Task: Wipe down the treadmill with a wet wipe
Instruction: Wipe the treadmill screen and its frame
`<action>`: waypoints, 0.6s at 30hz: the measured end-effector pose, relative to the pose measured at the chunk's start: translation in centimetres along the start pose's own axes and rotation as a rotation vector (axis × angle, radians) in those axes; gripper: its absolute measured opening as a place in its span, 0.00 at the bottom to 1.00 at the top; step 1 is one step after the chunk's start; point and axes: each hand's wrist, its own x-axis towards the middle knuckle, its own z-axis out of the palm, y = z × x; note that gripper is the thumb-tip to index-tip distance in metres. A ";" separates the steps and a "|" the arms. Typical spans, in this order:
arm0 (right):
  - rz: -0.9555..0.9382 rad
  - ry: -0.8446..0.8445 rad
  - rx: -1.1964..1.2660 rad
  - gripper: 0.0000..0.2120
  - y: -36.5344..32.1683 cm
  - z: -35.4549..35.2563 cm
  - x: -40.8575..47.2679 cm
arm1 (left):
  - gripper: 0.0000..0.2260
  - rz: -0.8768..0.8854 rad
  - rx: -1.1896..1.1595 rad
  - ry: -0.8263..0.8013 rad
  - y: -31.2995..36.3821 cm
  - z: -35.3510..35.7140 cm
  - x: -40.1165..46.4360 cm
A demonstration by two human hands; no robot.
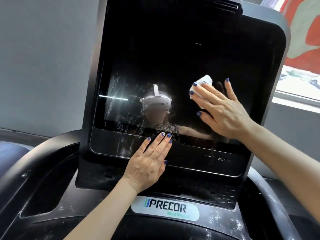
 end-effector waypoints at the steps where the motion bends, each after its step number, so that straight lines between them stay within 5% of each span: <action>1: 0.015 0.016 0.019 0.28 -0.8 0.1 0.5 | 0.25 -0.003 -0.001 0.000 0.0 0.0 0.0; 8: -0.067 -0.004 0.077 0.27 -6.3 1.0 4.6 | 0.25 -0.006 0.001 -0.033 0.0 -0.5 0.1; 18: -0.026 0.011 0.049 0.25 -2.8 0.6 -1.7 | 0.25 -0.051 -0.052 -0.015 -1.2 -1.3 -1.0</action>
